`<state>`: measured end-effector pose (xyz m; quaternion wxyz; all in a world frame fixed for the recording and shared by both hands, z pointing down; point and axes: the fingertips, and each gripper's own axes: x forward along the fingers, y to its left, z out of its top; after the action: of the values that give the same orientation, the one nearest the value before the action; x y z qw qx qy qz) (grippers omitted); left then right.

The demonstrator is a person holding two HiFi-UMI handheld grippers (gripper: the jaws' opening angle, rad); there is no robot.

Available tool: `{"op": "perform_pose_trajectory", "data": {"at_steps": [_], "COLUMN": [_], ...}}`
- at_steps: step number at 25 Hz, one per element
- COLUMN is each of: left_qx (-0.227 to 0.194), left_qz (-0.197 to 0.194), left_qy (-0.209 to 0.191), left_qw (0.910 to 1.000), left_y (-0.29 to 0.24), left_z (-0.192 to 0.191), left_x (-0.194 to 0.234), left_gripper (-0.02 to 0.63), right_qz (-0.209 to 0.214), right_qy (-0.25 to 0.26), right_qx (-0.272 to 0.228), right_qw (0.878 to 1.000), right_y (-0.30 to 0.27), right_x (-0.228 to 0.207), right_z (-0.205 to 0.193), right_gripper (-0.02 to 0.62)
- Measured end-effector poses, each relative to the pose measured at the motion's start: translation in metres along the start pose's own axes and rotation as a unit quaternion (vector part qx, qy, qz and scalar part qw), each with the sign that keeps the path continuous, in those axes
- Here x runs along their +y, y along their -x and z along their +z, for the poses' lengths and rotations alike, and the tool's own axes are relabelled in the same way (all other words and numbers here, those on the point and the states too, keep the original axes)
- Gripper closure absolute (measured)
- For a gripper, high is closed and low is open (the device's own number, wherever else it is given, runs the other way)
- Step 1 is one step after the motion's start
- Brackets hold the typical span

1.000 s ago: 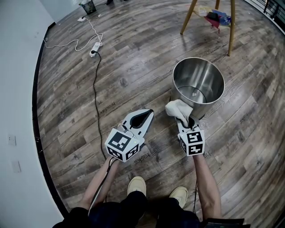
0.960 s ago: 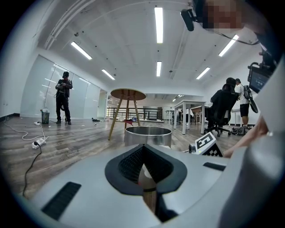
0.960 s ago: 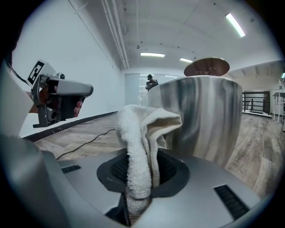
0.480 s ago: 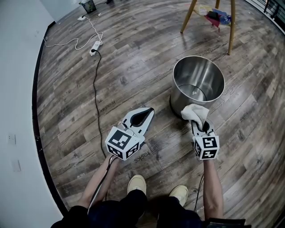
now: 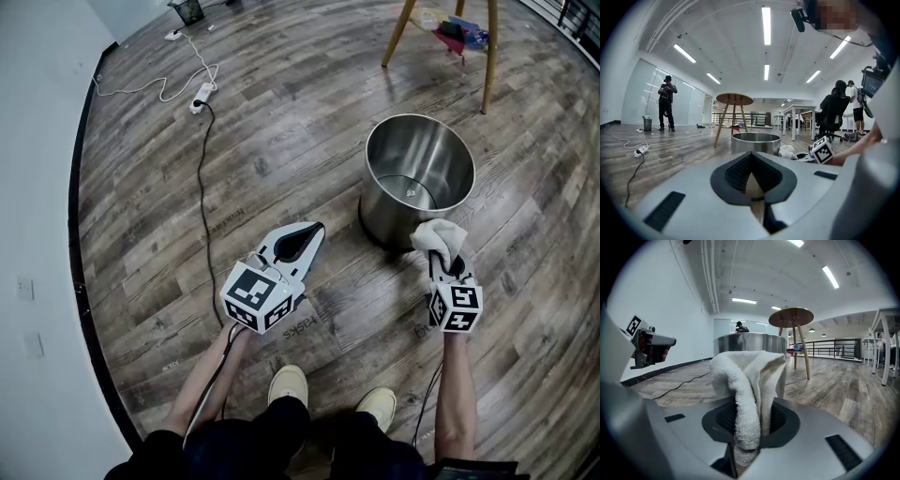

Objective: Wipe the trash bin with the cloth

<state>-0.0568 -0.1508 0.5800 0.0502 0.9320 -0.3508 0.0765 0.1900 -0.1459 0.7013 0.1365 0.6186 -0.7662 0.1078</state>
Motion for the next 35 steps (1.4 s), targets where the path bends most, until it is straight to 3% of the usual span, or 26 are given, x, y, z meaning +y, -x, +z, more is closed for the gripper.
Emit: {"op": "perform_pose_trajectory", "data": {"at_steps": [10, 17, 22, 27, 35], "left_qx": [0.006, 0.009, 0.006, 0.002, 0.002], "left_qz": [0.005, 0.004, 0.006, 0.004, 0.001], "left_qy": [0.002, 0.0, 0.008, 0.014, 0.012], "left_qw": [1.0, 1.0, 0.9999, 0.9999, 0.9999], "left_y": [0.001, 0.0, 0.001, -0.001, -0.001], "left_z": [-0.004, -0.006, -0.007, -0.007, -0.008], "left_x": [0.001, 0.0, 0.001, 0.0, -0.003], "left_gripper": [0.606, 0.606, 0.606, 0.606, 0.606], "right_qz": [-0.051, -0.04, -0.009, 0.056, 0.15], "right_qy": [-0.04, -0.029, -0.004, 0.023, 0.049], "right_qx": [0.006, -0.001, -0.02, -0.018, 0.005], "right_qw": [0.998, 0.999, 1.0, 0.998, 0.988], "right_y": [0.003, 0.01, 0.031, 0.044, 0.014], "right_x": [-0.058, -0.045, -0.003, 0.063, 0.157], "right_z": [-0.013, -0.014, -0.016, -0.025, -0.036], "right_gripper": [0.512, 0.512, 0.512, 0.512, 0.512]}}
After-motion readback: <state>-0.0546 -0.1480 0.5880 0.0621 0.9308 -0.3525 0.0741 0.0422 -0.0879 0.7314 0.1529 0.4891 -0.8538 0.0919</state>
